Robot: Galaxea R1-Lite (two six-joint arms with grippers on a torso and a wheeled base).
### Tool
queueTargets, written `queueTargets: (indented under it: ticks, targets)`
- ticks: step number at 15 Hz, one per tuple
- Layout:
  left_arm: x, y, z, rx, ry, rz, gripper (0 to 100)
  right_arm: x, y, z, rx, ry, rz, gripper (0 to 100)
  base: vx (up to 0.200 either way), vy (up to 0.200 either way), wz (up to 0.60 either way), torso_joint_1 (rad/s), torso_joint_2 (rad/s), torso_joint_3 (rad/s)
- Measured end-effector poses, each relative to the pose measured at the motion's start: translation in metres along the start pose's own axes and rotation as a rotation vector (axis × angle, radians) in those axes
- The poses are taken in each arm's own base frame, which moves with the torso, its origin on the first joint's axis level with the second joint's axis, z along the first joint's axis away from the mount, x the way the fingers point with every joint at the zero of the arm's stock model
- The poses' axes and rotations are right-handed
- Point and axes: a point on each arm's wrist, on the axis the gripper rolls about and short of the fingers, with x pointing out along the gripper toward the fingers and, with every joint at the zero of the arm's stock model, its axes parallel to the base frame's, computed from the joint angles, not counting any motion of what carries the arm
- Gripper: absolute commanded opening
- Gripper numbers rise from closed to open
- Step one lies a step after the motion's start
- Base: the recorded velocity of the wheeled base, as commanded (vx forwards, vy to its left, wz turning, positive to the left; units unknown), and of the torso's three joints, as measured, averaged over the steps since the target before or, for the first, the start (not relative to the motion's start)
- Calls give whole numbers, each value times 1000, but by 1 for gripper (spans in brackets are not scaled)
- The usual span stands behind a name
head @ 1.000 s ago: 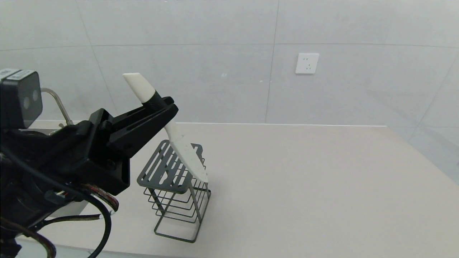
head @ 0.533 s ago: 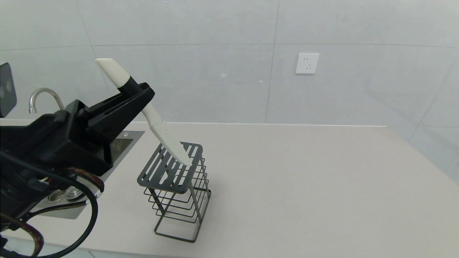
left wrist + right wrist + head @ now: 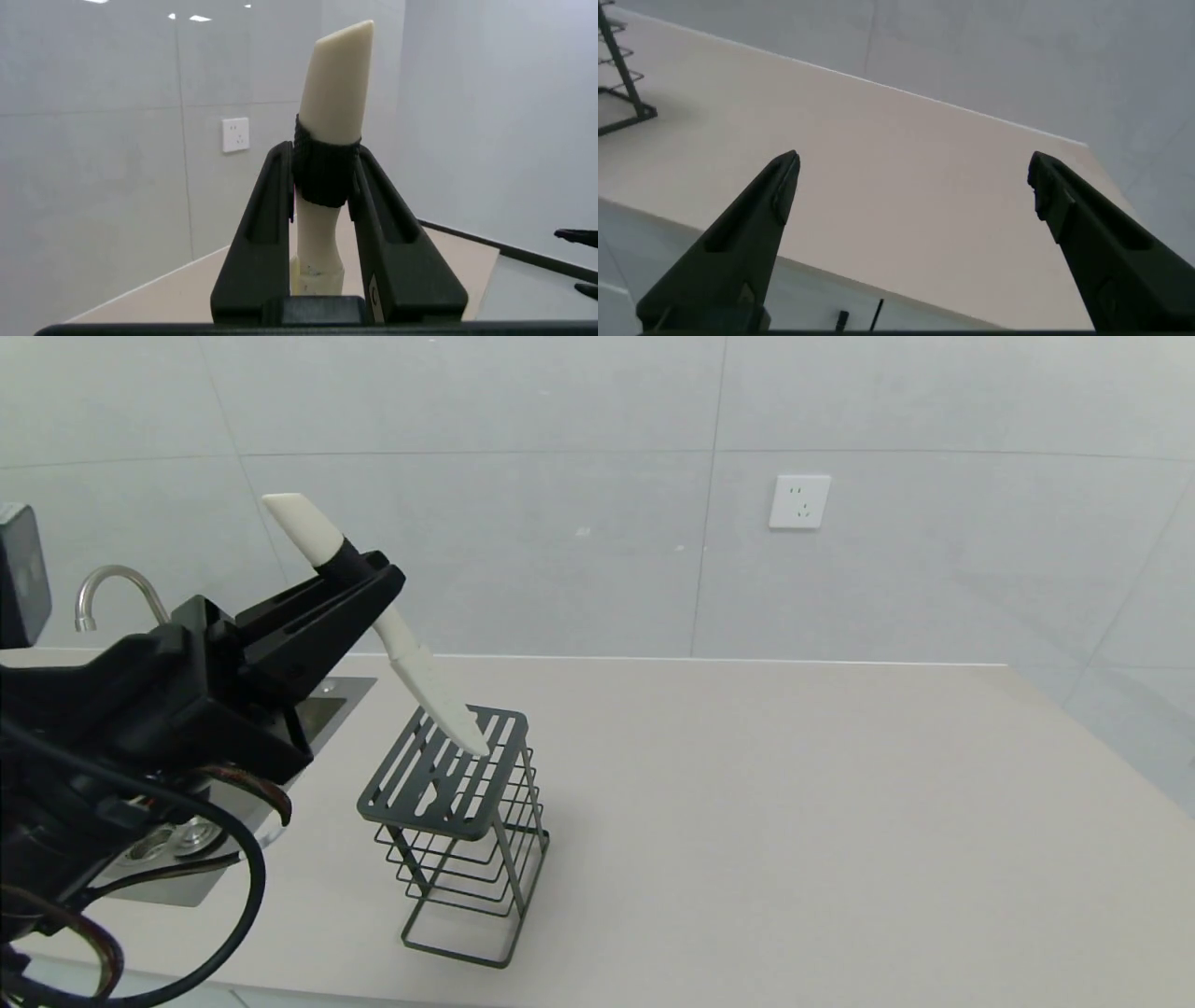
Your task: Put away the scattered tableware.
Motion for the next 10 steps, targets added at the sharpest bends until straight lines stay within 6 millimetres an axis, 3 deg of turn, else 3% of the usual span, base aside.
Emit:
queueTargets:
  ticks: [5, 10]
  targets:
    - [3, 3, -22, 60, 78, -12, 0, -1, -2, -7, 211, 73, -130, 100, 0, 0, 0, 0, 0, 0]
    - [3, 4, -35, 92, 133, -148, 0, -1, -2, -7, 224, 73, -135, 100, 0, 0, 0, 0, 0, 0]
